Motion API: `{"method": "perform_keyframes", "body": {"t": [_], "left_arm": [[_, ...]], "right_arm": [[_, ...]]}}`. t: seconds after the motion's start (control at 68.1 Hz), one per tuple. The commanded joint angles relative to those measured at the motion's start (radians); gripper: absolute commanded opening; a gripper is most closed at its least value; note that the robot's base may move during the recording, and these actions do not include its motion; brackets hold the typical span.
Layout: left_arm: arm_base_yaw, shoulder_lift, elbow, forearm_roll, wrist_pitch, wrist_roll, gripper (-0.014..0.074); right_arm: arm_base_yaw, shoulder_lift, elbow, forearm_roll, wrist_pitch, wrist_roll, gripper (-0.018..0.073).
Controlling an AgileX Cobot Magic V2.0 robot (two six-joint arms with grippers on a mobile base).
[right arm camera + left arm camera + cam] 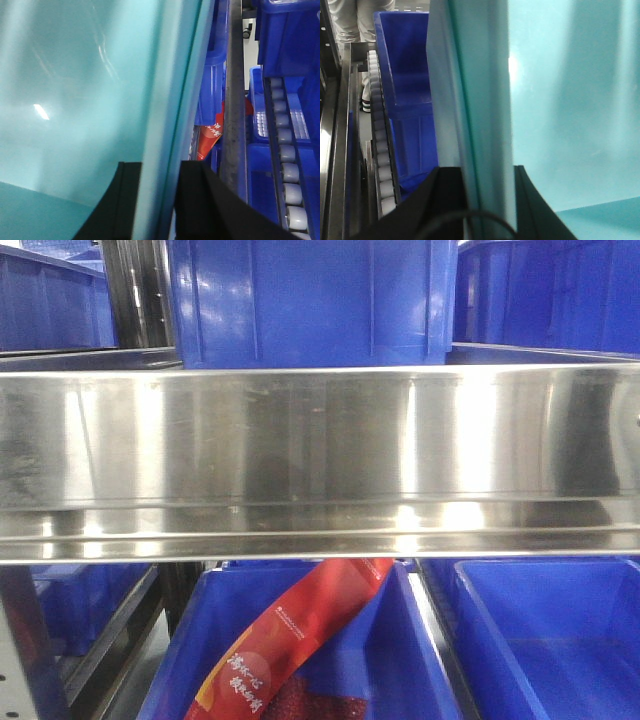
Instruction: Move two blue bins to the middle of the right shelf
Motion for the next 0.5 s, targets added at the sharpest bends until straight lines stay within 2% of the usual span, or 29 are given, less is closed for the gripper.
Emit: {"method": "perform_keyframes", "body": {"t": [0.0, 0.484], "left_arm": [[-0.005, -0.022, -0.016, -0.018, -0.136, 0.012, -0.0111], [-0.005, -0.022, -0.016, -0.018, -0.136, 0.012, -0.0111]], "right_arm": [[-0.001, -0.017, -0.017, 0.007, -0.05, -0.006, -0.0155], [-0.001, -0.017, -0.017, 0.007, -0.05, -0.006, -0.0155]]}}
